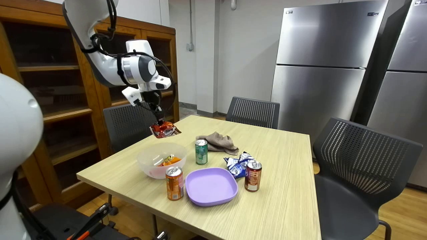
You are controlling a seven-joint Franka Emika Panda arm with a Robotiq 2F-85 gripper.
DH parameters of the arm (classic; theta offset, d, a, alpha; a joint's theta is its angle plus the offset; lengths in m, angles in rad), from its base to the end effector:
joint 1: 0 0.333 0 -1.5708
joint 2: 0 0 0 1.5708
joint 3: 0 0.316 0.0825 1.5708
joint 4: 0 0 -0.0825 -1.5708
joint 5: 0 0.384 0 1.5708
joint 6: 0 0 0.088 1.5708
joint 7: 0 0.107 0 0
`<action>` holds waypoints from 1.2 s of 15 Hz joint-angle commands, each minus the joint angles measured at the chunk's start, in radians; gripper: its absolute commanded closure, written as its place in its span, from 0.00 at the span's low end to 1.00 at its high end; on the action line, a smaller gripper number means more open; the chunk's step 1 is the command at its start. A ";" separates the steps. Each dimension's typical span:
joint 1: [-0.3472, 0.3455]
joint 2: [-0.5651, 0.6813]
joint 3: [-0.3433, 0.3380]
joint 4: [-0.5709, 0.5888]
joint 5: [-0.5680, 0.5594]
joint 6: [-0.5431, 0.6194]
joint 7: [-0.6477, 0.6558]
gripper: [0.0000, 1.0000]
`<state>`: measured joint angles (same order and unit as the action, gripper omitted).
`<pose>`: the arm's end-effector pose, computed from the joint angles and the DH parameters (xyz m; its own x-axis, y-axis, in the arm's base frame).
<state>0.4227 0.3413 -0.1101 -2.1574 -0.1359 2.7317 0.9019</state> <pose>0.5594 0.1874 0.2623 0.8664 -0.4429 0.2307 -0.4312 -0.8965 -0.1019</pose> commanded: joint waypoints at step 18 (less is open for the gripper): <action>-0.136 -0.012 0.103 -0.152 0.026 -0.047 -0.097 1.00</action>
<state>0.3225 0.3020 -0.0495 -2.3306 -0.1493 2.7109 0.8631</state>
